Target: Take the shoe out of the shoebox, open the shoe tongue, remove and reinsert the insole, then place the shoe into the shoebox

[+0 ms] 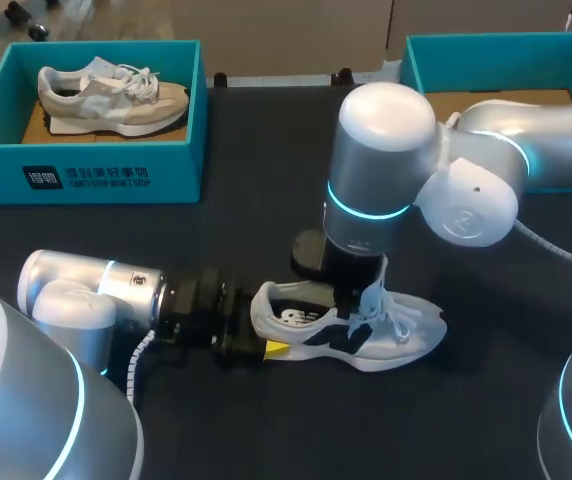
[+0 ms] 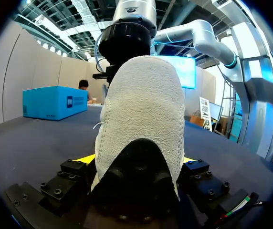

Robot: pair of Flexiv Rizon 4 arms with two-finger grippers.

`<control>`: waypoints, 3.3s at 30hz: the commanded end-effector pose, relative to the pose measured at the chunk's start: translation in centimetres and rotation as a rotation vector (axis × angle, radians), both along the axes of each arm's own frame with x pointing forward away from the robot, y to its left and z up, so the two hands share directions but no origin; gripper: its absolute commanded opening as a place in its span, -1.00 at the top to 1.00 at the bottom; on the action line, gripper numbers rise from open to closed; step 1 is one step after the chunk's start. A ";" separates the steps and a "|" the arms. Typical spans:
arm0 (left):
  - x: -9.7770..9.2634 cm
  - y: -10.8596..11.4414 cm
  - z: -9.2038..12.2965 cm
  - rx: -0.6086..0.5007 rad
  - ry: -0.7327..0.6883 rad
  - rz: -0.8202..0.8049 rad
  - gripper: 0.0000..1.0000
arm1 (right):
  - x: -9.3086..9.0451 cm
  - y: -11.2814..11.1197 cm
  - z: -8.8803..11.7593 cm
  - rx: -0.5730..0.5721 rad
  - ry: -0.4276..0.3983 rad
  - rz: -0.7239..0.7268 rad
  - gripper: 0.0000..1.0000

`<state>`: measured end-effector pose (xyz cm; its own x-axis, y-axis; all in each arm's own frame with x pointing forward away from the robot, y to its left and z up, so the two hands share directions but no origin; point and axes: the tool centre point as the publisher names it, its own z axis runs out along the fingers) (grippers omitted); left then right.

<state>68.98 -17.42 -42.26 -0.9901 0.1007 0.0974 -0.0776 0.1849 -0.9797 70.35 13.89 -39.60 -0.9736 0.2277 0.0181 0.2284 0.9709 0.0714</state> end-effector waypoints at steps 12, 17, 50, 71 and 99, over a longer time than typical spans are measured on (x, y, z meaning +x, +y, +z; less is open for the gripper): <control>-0.2 0.0 -0.1 0.003 0.000 -0.002 1.00 | 0.4 0.5 -2.6 -0.003 0.066 -0.019 0.27; -0.2 0.0 -0.1 0.003 0.000 -0.002 1.00 | -1.4 0.5 -3.1 -0.010 0.094 -0.025 0.28; -0.2 0.0 -0.1 0.003 0.000 -0.002 1.00 | -5.0 -0.3 1.8 0.156 0.053 -0.069 1.00; -0.2 0.0 -0.1 0.003 0.000 -0.002 1.00 | -3.8 -1.2 4.0 0.356 0.043 0.055 1.00; -0.2 0.0 -0.1 0.003 0.000 -0.002 1.00 | -3.3 3.6 6.8 0.321 0.102 0.327 0.08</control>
